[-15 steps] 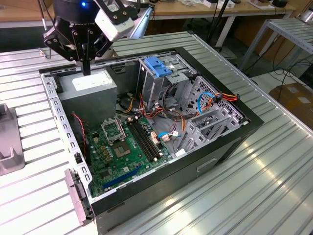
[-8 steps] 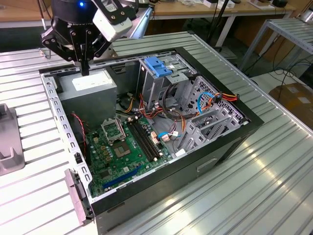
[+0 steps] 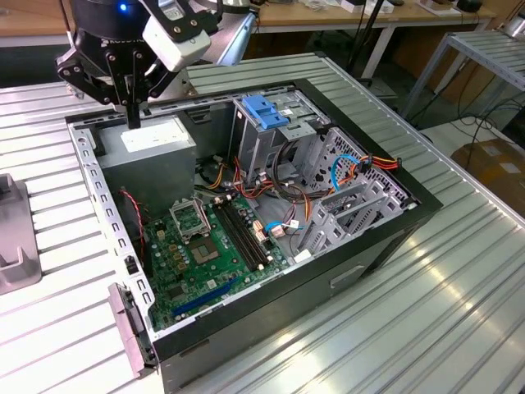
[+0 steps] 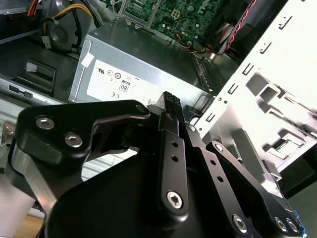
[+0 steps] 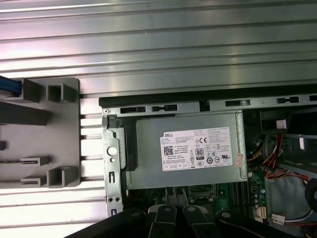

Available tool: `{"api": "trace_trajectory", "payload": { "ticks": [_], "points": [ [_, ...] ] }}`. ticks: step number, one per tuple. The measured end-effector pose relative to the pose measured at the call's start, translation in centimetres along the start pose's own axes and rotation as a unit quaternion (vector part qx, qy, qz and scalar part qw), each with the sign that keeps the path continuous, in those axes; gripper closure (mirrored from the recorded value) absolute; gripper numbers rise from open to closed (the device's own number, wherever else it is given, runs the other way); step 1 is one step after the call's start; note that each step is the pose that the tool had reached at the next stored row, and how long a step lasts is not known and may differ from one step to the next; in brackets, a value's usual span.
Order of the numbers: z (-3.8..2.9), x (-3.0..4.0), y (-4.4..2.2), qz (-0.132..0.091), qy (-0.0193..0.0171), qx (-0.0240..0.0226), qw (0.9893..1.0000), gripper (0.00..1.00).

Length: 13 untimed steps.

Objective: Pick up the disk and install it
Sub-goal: 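Reach for the disk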

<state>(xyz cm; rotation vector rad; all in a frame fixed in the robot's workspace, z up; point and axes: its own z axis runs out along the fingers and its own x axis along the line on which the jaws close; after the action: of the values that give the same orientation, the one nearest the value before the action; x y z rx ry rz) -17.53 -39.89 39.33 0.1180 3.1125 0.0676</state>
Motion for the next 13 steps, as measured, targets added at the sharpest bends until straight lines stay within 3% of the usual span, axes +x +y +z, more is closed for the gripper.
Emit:
{"api": "trace_trajectory", "payload": {
  "ticks": [13],
  "points": [
    [-0.01, 0.67, -0.05, 0.000, 0.0000, 0.0000, 1.0000, 0.90]
  ]
}}
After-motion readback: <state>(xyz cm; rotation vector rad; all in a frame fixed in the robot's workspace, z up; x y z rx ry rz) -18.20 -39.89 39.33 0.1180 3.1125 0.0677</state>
